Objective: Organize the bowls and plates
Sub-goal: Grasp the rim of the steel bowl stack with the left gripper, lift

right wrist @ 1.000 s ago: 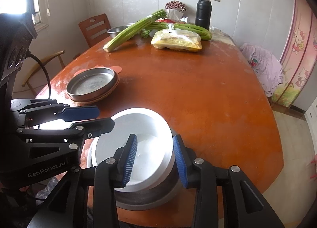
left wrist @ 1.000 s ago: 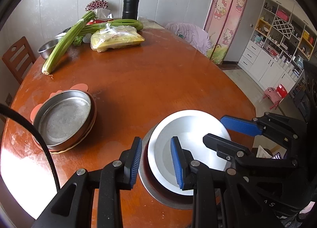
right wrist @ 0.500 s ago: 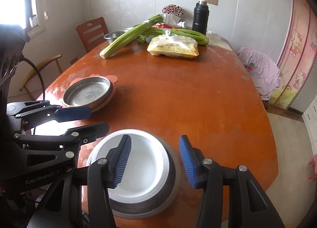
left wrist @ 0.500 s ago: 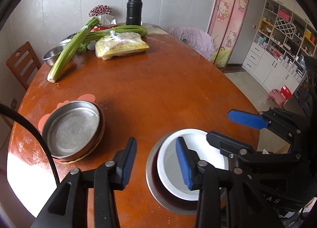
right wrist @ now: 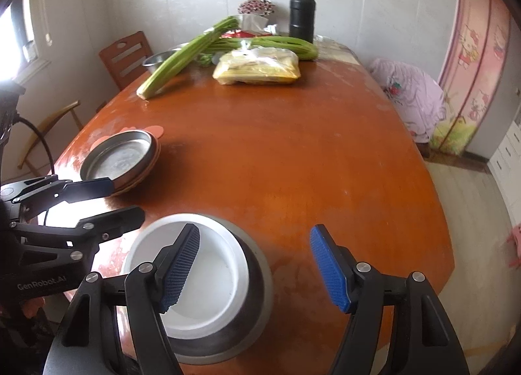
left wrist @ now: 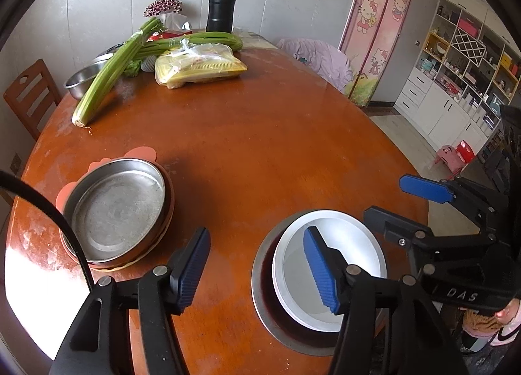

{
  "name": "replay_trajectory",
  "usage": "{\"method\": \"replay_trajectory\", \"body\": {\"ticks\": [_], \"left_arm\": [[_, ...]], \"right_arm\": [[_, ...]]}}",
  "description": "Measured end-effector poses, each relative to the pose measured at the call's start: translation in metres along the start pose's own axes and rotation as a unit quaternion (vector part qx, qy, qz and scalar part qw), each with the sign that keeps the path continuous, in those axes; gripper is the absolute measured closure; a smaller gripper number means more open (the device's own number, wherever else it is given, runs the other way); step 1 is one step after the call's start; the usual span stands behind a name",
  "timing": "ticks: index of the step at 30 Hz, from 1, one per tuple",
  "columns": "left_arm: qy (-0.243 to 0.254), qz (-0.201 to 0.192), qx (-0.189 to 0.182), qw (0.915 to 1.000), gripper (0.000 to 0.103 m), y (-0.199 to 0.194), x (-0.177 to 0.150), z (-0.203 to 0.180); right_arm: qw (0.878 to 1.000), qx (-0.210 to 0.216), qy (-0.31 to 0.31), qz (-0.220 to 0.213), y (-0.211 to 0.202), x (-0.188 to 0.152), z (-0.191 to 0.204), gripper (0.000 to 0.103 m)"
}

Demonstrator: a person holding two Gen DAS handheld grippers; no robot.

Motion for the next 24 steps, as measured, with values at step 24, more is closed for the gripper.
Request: {"method": "replay_trajectory", "body": {"ticks": [24], "left_arm": [[0.002, 0.035, -0.013, 0.9993, 0.040, 0.022, -0.028, -0.010]], "right_arm": [[0.999, 0.018, 0.016, 0.040, 0.016, -0.046, -0.001, 0.029]]}}
Point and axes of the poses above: each gripper's, at about its wrist camera, not at the fingertips, and y roughly the way its jaws point, z to its left, x to its top, the point moved 5 cm from there along y, roughly the way its jaws point, and after that the axes turned 12 degrees about -x, right-handed, at the moved point
